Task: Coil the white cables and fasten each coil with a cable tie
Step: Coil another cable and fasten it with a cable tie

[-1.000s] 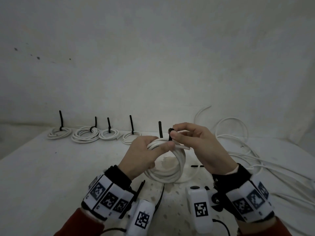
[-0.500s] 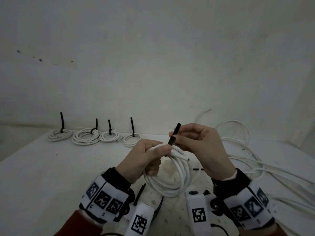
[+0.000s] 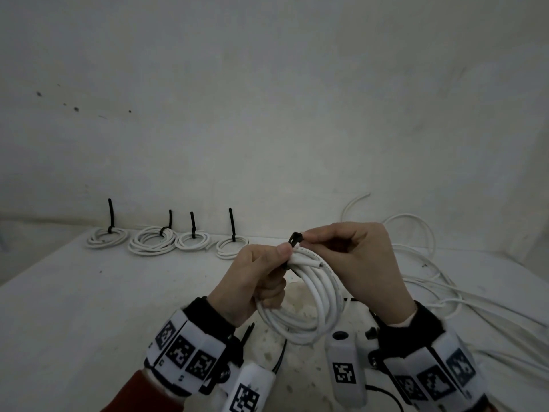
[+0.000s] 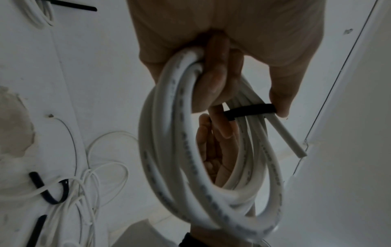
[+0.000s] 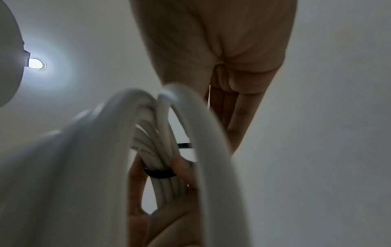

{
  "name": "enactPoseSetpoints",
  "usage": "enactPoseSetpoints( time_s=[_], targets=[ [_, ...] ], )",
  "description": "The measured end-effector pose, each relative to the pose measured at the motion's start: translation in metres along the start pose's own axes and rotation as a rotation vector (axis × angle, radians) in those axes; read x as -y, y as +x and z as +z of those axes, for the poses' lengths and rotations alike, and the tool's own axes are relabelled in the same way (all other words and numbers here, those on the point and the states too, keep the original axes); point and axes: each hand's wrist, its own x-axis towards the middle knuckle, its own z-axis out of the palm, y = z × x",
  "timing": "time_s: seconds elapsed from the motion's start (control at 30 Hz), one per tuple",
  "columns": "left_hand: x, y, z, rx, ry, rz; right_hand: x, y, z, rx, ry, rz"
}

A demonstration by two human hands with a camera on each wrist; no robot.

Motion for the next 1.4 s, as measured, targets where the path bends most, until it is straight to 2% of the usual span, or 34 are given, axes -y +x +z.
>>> enactPoseSetpoints(
  time_s=[0.2, 0.47, 0.8, 1.03, 1.2, 1.4],
  targets=[
    [0.0, 0.0, 0.001, -0.013, 0.006, 0.001, 0.003, -0.001, 0.0, -0.003, 0.011, -0.054],
    [0.0, -0.001, 0.005, -0.011, 0.018, -0.065, -0.001, -0.001, 0.0, 0.0, -0.013, -0.12],
    [-0.002, -0.002, 0.006, 0.006, -0.043, 0.002, 0.0, 0.0, -0.003, -0.006, 0.013, -0.132],
    [-0.003, -0.004, 0.009, 0.022, 0.03, -0.035, 0.0, -0.001, -0.004, 0.01, -0.014, -0.191],
    [-0.005, -0.004, 0.013, 0.0, 0.062, -0.083, 0.0, -0.002, -0.005, -0.011, -0.047, -0.285],
    [-0.01, -0.005, 0.014, -0.033, 0.047, -0.13, 0.0, -0.001, -0.007, -0.056, -0.209, -0.441]
  ],
)
